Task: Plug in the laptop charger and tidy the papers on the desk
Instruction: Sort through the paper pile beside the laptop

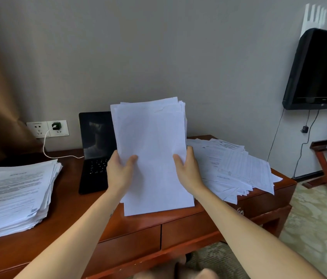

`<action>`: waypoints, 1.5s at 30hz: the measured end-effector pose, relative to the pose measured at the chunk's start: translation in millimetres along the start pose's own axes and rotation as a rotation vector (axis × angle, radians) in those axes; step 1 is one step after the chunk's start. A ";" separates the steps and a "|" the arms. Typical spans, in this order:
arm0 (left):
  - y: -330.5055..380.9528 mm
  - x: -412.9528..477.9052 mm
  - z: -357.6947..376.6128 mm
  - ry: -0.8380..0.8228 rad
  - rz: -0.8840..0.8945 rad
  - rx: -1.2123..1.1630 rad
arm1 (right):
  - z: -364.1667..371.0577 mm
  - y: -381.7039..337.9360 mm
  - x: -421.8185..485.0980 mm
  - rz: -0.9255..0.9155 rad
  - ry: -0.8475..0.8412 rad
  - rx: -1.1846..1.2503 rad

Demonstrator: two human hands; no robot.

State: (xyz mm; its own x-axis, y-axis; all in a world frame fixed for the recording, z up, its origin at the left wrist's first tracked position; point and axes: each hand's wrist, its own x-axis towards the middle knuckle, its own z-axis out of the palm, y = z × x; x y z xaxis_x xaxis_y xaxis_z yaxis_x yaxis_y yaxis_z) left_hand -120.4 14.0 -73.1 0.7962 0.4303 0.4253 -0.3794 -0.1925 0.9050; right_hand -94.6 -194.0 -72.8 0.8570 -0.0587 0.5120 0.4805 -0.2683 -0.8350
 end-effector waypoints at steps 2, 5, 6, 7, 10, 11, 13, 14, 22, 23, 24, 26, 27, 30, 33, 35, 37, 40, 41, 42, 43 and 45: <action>8.9 7.3 2.3 -0.015 -0.025 -0.017 | -2.7 -3.3 9.0 -0.001 0.020 0.005; 26.1 15.6 6.6 -0.101 -0.076 -0.085 | -12.4 -6.3 21.0 0.020 0.073 0.032; 31.9 18.2 7.7 -0.155 -0.087 -0.101 | -16.2 -6.8 24.9 0.030 0.091 0.042; 36.8 20.7 8.8 -0.223 -0.117 -0.127 | -20.7 -6.9 28.5 0.040 0.109 0.048; 38.6 24.0 14.4 -0.470 -0.289 -0.202 | -35.6 -1.9 37.8 0.073 0.166 0.048; 34.5 23.4 17.7 -0.537 -0.330 -0.176 | -40.6 0.8 39.6 0.084 0.180 0.051; 25.0 20.8 27.0 -0.592 -0.345 -0.072 | -48.3 10.2 42.7 0.119 0.174 0.053; 20.4 19.4 32.4 -0.589 -0.327 -0.027 | -51.2 16.7 43.8 0.146 0.157 0.045; -19.9 14.0 71.2 -0.393 -0.233 0.076 | -76.3 61.6 44.7 0.355 -0.081 0.061; -25.9 14.0 74.7 -0.376 -0.248 0.063 | -82.0 66.9 45.6 0.368 -0.090 0.030; -31.1 14.3 78.6 -0.364 -0.258 0.052 | -88.7 73.2 46.9 0.380 -0.086 0.002; -39.5 16.4 86.5 -0.350 -0.273 0.044 | -104.5 87.1 48.3 0.387 -0.072 -0.040; -43.6 18.6 90.6 -0.345 -0.281 0.045 | -113.8 94.1 48.4 0.379 -0.060 -0.084; -57.6 25.6 100.9 -0.341 -0.297 0.062 | -142.4 115.6 49.9 0.308 -0.032 -0.388; -67.2 32.0 109.2 -0.358 -0.299 0.079 | -168.3 128.4 51.5 0.295 -0.093 -0.864; -68.2 38.2 117.9 -0.363 -0.296 0.072 | -184.2 133.1 51.9 0.415 -0.187 -0.977; -66.5 44.0 127.8 -0.372 -0.283 0.076 | -196.8 137.5 51.5 0.510 -0.308 -0.992; -69.1 47.4 136.4 -0.386 -0.252 0.091 | -206.9 144.6 50.2 0.484 -0.332 -1.017; -71.6 46.7 136.7 -0.389 -0.244 0.097 | -209.7 148.9 49.7 0.448 -0.292 -1.001; -74.4 45.8 136.3 -0.391 -0.233 0.104 | -212.1 153.9 48.9 0.403 -0.249 -0.977; -76.6 44.9 135.5 -0.394 -0.220 0.114 | -214.3 157.7 46.1 0.344 -0.221 -0.970; -77.2 44.8 133.0 -0.384 -0.200 0.125 | -219.0 163.9 42.1 0.226 -0.210 -1.003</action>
State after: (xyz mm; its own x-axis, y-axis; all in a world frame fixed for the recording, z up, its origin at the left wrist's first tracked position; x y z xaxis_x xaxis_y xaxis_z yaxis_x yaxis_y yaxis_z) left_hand 7.2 -69.1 -122.6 0.9742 0.1160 0.1938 -0.1595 -0.2542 0.9539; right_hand -20.6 -451.1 -144.0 0.9687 -0.0643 0.2399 0.0130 -0.9515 -0.3075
